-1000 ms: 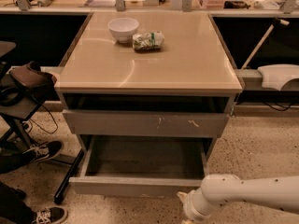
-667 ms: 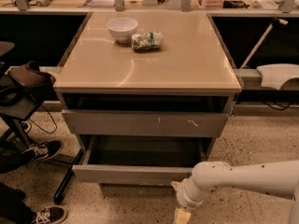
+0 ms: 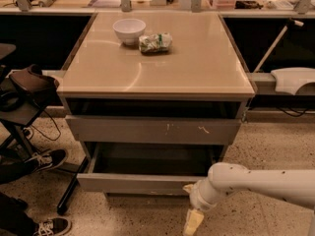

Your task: Close middle drawer

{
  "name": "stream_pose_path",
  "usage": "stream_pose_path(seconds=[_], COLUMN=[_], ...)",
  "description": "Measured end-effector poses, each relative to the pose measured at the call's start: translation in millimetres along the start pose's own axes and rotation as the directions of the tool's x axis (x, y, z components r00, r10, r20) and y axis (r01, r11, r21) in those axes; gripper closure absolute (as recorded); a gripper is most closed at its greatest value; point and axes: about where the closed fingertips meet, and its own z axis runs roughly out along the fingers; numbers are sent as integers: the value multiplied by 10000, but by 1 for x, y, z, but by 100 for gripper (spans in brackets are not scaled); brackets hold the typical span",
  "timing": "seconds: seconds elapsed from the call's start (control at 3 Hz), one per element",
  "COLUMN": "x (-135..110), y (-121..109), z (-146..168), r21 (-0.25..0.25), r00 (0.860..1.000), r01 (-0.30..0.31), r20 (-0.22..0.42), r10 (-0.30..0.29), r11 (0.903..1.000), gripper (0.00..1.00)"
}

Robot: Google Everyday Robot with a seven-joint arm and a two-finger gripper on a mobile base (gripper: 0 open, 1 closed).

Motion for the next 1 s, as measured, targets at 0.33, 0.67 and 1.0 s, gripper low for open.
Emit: stream_pose_path(seconds=[0.33,0.67,1.0], x=[-5,-31,-67], y=[-21,-58,-103], z=[-5,-13,-15], r21=[122,349,438], r00=[9999,9999,9994], r01=[-75,65,288], r20=[97,137,161], r10=[74,-70,-296], r11=[9999,9994,9986], gripper=[0,0,0])
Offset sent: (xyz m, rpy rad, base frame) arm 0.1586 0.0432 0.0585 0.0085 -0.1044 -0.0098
